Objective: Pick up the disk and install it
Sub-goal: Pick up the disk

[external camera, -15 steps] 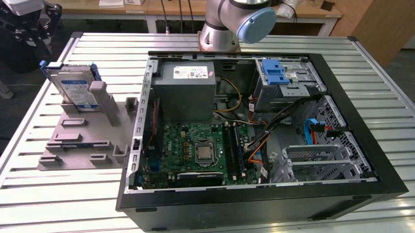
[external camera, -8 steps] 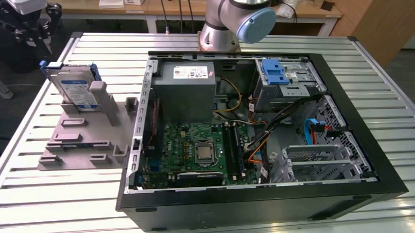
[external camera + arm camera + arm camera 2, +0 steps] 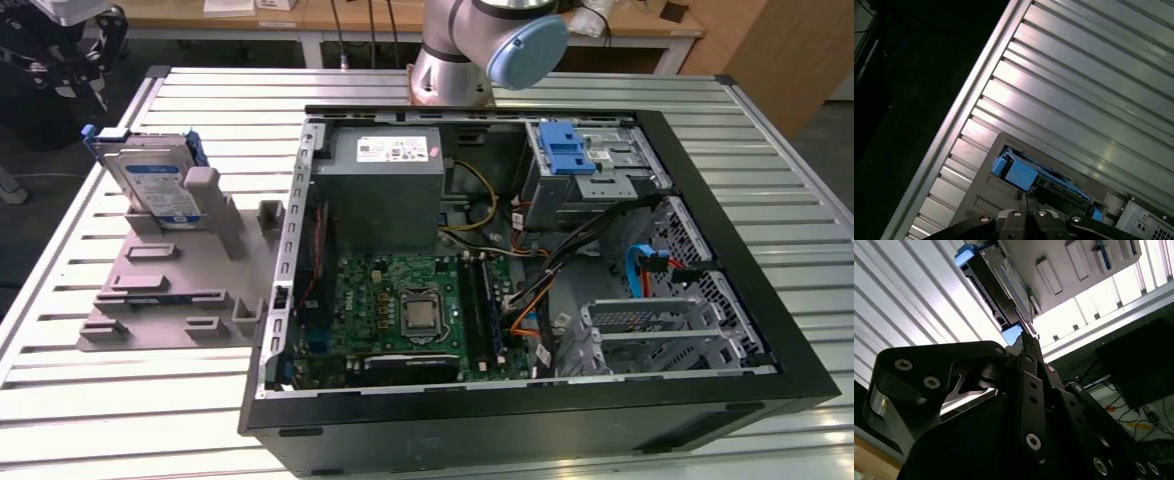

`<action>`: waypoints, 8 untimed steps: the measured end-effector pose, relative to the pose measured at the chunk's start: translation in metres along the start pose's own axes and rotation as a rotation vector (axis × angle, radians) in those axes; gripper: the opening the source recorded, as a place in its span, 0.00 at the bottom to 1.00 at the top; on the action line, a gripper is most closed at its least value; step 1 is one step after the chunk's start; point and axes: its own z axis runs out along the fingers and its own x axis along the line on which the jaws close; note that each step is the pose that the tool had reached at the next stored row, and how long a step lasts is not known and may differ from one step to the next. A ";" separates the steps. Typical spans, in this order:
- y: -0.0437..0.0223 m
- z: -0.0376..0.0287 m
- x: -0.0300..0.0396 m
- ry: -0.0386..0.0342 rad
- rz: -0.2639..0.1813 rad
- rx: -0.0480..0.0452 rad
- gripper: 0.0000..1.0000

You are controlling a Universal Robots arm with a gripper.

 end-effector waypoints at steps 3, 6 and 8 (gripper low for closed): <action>0.0000 0.0004 0.0000 0.0022 -0.054 -0.0003 0.11; 0.0000 0.0008 0.0000 0.0044 -0.108 -0.0005 0.11; -0.0001 0.0010 0.0000 0.0060 -0.146 -0.0007 0.11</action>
